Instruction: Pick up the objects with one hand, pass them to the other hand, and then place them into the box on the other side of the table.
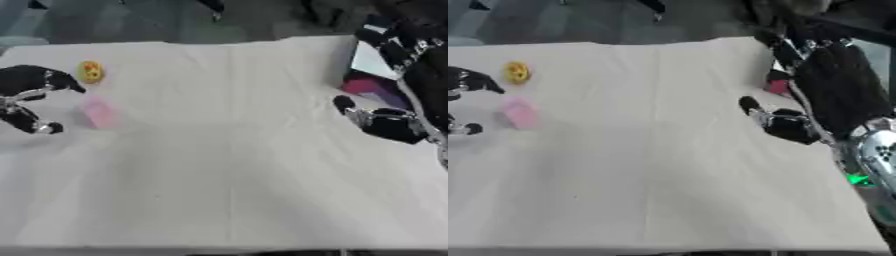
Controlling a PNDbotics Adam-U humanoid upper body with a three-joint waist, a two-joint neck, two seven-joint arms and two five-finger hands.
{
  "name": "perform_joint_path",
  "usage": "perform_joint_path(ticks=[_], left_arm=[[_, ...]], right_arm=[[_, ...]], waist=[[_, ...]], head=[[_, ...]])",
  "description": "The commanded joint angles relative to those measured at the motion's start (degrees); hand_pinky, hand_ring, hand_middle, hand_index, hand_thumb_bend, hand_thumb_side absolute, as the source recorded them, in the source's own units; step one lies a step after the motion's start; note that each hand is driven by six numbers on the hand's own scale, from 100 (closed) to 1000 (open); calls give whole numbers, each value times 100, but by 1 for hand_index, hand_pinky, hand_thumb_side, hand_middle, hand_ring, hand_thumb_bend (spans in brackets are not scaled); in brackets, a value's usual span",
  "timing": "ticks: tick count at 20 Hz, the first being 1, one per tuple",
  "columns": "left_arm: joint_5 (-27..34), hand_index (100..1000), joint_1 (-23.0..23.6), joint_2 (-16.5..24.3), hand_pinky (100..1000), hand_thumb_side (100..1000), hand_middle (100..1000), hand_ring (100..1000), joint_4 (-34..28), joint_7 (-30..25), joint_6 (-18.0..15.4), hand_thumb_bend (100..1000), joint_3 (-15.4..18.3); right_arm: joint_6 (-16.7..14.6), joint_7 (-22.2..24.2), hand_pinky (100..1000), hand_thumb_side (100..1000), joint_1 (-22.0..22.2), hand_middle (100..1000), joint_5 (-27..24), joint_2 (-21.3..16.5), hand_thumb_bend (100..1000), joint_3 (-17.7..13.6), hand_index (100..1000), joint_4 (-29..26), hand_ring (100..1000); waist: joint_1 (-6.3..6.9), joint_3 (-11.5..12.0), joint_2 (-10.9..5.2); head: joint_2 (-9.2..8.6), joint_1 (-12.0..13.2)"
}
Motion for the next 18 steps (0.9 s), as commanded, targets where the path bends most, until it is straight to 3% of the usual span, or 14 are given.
perform_joint_path(ticks=[1, 6, 11, 14, 18], left_arm=[[-535, 891, -155, 101, 747, 100, 770, 781, 131, 553, 111, 505, 73], [-1182, 881, -230, 28, 752, 100, 770, 791, 368, 1120, 268, 448, 69], [-1642, 827, -267, -12, 739, 100, 709, 749, 574, 957, 326, 387, 70], [-1620, 716, -256, -10, 705, 100, 585, 632, 575, 863, 306, 334, 104], [-1213, 667, -204, 78, 692, 100, 545, 594, 397, 814, 149, 296, 126]], right_arm=[[-28, -22, 708, 380, -125, 1000, -48, -46, 482, -15, 874, -121, 726], [-18, -82, 701, 378, -201, 1000, -56, -21, 487, 4, 874, -121, 723], [3, -118, 698, 378, -215, 1000, -61, -11, 489, 4, 874, -121, 721], [-1, -116, 701, 381, -212, 1000, -66, -25, 484, 9, 875, -121, 723], [-12, -102, 706, 390, -189, 1000, -70, -51, 475, 4, 875, -121, 725]], waist=[[33, -59, -24], [103, -243, 105], [137, -338, 155], [140, -326, 144], [134, -280, 77]], head=[[-6, 79], [-87, 166], [-110, 187], [-118, 179], [-74, 156]])
